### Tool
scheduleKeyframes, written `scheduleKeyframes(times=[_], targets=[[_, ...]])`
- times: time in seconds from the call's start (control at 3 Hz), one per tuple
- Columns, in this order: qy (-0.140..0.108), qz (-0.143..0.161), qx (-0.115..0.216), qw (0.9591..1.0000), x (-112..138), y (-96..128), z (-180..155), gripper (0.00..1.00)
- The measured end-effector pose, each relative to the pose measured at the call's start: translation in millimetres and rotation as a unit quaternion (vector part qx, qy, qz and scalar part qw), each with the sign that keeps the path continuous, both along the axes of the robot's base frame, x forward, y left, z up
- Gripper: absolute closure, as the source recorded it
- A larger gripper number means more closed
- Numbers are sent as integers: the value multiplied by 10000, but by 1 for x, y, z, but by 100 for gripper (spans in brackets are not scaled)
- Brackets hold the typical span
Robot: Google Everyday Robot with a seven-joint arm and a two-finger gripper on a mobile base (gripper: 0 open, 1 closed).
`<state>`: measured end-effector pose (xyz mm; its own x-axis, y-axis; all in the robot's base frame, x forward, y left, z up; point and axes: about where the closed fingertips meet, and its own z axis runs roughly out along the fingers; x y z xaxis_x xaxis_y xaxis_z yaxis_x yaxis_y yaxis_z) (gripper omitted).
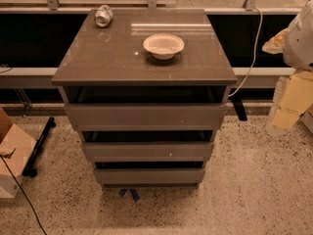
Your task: Open bottom drawer
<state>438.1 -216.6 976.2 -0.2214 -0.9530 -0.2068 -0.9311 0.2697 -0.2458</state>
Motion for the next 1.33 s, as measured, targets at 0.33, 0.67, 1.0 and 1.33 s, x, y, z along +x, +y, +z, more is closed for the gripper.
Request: scheduleKeyframes(times=[0.33, 0.67, 1.0, 1.33], targets=[[-1, 1, 0, 10000, 0, 0, 0, 0], [-203, 286, 185, 9992, 3, 12, -16, 0], [-512, 705, 549, 9947, 19, 35, -59, 0], [-499, 739, 518, 9947, 19, 42, -66, 0]])
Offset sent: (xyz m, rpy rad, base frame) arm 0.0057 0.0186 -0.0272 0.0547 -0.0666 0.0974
